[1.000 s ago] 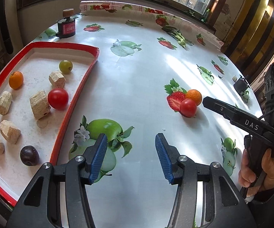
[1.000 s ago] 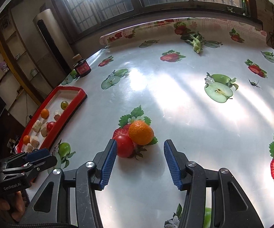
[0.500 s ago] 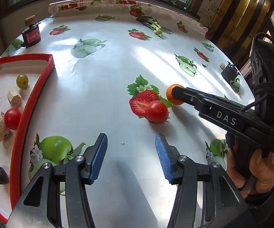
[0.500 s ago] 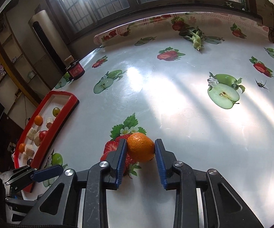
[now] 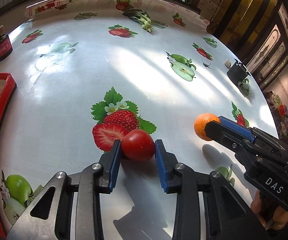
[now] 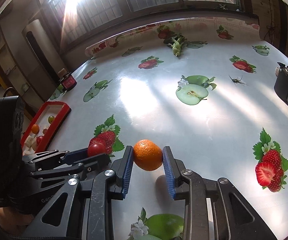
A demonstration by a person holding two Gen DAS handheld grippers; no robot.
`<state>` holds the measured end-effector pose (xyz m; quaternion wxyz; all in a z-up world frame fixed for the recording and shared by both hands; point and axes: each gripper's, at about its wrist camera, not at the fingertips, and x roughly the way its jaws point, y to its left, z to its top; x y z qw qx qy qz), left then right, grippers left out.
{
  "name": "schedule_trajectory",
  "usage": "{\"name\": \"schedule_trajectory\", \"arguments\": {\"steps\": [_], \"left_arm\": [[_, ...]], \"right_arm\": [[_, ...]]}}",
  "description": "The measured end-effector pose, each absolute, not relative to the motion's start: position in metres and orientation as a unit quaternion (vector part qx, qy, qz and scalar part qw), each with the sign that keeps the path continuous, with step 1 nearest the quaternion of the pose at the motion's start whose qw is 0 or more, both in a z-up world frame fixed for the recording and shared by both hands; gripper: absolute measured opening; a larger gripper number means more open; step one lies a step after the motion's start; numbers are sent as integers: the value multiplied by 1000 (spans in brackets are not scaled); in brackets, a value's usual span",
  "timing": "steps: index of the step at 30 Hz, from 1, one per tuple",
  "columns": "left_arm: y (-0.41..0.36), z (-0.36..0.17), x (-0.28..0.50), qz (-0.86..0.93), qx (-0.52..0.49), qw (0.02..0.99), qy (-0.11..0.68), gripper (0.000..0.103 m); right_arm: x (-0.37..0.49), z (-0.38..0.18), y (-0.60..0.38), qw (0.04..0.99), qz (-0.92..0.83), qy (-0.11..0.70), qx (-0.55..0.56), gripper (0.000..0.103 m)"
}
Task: Organize fruits
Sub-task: 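Close right tool on the orange while left tool closes on the red tomato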
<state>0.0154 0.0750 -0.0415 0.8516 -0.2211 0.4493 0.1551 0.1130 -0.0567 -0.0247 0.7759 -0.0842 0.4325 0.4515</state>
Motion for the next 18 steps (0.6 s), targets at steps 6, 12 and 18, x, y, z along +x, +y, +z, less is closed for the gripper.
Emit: {"name": "schedule_trajectory", "arguments": {"steps": [6,12,18], "left_arm": [[75,-31,4,162,-217,857,438,30],[81,-18,-18,179,-219,861,422,30],[90,-10,-43,194,-227,863,409,30]], "right_arm": [[105,-19,-60,775,458,428,-84,30],[92,-13,-54,771,470,420,-87,30],[77,-8,-45,766,484,413,-92,30]]}}
